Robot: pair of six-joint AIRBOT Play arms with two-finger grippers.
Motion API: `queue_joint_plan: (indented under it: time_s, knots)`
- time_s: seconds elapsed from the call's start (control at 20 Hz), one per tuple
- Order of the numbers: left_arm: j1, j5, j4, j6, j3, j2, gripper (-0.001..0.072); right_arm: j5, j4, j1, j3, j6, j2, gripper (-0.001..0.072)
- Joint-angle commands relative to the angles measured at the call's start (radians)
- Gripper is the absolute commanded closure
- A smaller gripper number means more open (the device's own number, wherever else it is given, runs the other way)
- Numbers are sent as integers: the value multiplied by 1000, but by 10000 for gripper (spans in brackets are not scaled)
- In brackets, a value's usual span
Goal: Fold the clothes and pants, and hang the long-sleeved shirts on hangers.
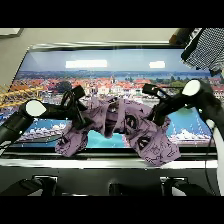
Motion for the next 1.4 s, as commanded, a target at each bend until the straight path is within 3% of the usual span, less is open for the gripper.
queue_joint_plan:
  time_s: [0.0,0.1,0.2,0.4,0.6,0.7,0.95,1.2,1.35]
  knots:
    - [2,233,3,-267,18,0,-9,48,-72,2,1,249,167,687]
    - [12,296,3,-432,63,2,-9,52,-148,2,1,443,280,686]
    - [19,313,3,-534,122,7,-9,75,-240,2,1,575,401,685]
    - [17,312,3,-547,176,49,-8,133,-379,2,1,779,648,685]
    - [17,304,3,-592,177,100,-8,132,-726,2,33,1180,851,686]
    - [17,304,3,-594,177,113,-7,140,-875,2,59,1245,897,686]
    - [17,304,3,-670,177,115,-6,180,-1193,2,181,1394,784,686]
    - [17,292,3,-669,177,111,-6,110,-1400,2,369,1534,518,686]
    - [17,252,4,-669,177,101,-3,45,-1521,0,564,1532,320,686]
